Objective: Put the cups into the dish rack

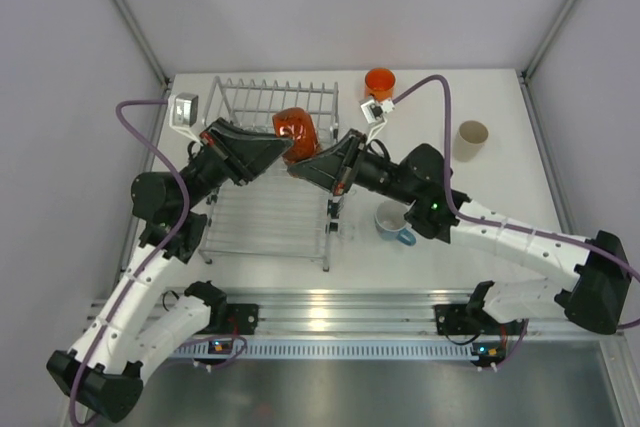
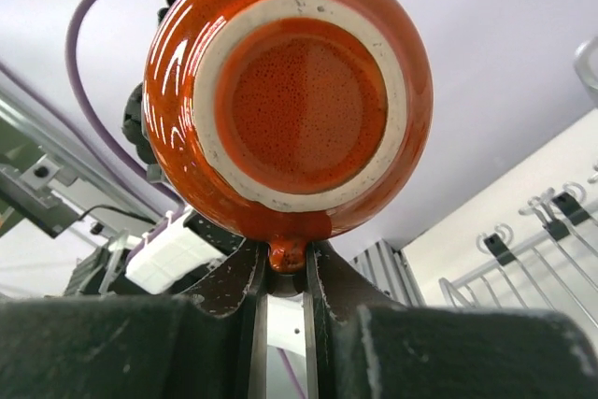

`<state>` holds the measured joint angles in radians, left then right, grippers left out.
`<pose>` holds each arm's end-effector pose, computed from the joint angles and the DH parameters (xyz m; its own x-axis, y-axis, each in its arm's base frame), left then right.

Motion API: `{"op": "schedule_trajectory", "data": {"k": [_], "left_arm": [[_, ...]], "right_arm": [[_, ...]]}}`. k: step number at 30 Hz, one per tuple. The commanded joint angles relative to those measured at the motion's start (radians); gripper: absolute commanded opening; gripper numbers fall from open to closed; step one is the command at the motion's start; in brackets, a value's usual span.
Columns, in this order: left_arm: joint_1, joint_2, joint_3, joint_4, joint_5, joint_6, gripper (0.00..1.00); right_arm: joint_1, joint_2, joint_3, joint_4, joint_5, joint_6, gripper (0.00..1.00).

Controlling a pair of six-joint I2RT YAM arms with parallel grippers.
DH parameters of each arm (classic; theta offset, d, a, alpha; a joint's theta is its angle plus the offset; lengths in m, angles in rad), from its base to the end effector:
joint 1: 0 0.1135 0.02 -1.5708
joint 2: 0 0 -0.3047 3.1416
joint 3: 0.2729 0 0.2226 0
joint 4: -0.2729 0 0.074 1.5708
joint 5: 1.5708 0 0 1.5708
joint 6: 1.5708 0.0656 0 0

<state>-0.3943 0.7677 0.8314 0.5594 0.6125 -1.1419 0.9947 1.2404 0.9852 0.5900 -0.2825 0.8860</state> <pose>0.0913 -0.0788 0.4731 -0.4538 -0.6171 -0.6428 0.8000 0.0357 -0.5990 0.1334 0.2390 0.4507 -0.6217 0.4085 -0.6683 -0.7388 -0.0222 0.6736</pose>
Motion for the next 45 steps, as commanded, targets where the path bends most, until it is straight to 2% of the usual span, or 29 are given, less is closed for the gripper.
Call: {"op": "schedule_trajectory", "data": {"k": [1, 4, 5, 10, 11, 12, 14, 15, 22, 26, 28, 31, 33, 35, 39, 45], "left_arm": [[-0.002, -0.002, -0.015, 0.048, -0.028, -0.007, 0.2], [-0.001, 0.008, -0.02, 0.046, -0.028, -0.005, 0.33], [-0.002, 0.008, -0.021, 0.048, -0.026, -0.004, 0.44], [0.0, 0.012, -0.028, 0.048, -0.025, 0.004, 0.62], [0.0, 0.012, -0.029, 0.048, -0.022, 0.007, 0.69], [0.0, 0.01, -0.031, 0.048, -0.02, 0.01, 0.82], [0.0, 0.004, -0.038, 0.048, -0.022, 0.024, 0.96], [-0.001, 0.001, -0.046, 0.047, -0.031, 0.028, 0.98], [-0.002, -0.025, -0.112, 0.014, -0.083, 0.031, 0.98], [-0.001, -0.042, -0.094, -0.076, -0.117, 0.082, 0.98], [-0.001, -0.067, -0.08, -0.192, -0.152, 0.126, 0.98], [0.0, -0.106, -0.066, -0.373, -0.27, 0.218, 0.98], [-0.002, -0.12, -0.042, -0.494, -0.425, 0.274, 0.98], [0.0, -0.107, 0.016, -0.735, -0.55, 0.313, 0.98], [-0.002, -0.107, 0.054, -0.9, -0.797, 0.367, 0.98], [-0.001, -0.111, 0.135, -1.05, -0.991, 0.456, 0.98]], "right_arm": [[0.01, -0.044, -0.009, 0.019, 0.075, -0.09, 0.0], [0.01, -0.052, -0.016, 0.011, 0.088, -0.093, 0.0], [0.009, -0.055, -0.017, 0.008, 0.094, -0.093, 0.0], [0.005, -0.067, -0.019, -0.021, 0.126, -0.094, 0.0], [0.004, -0.068, -0.017, -0.027, 0.131, -0.094, 0.0], [0.004, -0.071, -0.017, -0.032, 0.135, -0.096, 0.0], [0.002, -0.078, -0.016, -0.048, 0.155, -0.094, 0.0], [0.002, -0.079, -0.014, -0.061, 0.164, -0.094, 0.0], [0.001, -0.104, 0.001, -0.122, 0.216, -0.105, 0.0], [0.001, -0.139, -0.01, -0.169, 0.262, -0.113, 0.0], [0.002, -0.151, -0.008, -0.208, 0.279, -0.127, 0.0], [0.002, -0.164, 0.022, -0.355, 0.368, -0.146, 0.0], [0.004, -0.162, 0.043, -0.422, 0.428, -0.162, 0.0], [0.01, -0.154, 0.062, -0.498, 0.492, -0.189, 0.0], [0.039, -0.107, 0.112, -0.628, 0.615, -0.225, 0.0], [0.122, 0.04, 0.219, -0.772, 0.836, -0.228, 0.0]]}}
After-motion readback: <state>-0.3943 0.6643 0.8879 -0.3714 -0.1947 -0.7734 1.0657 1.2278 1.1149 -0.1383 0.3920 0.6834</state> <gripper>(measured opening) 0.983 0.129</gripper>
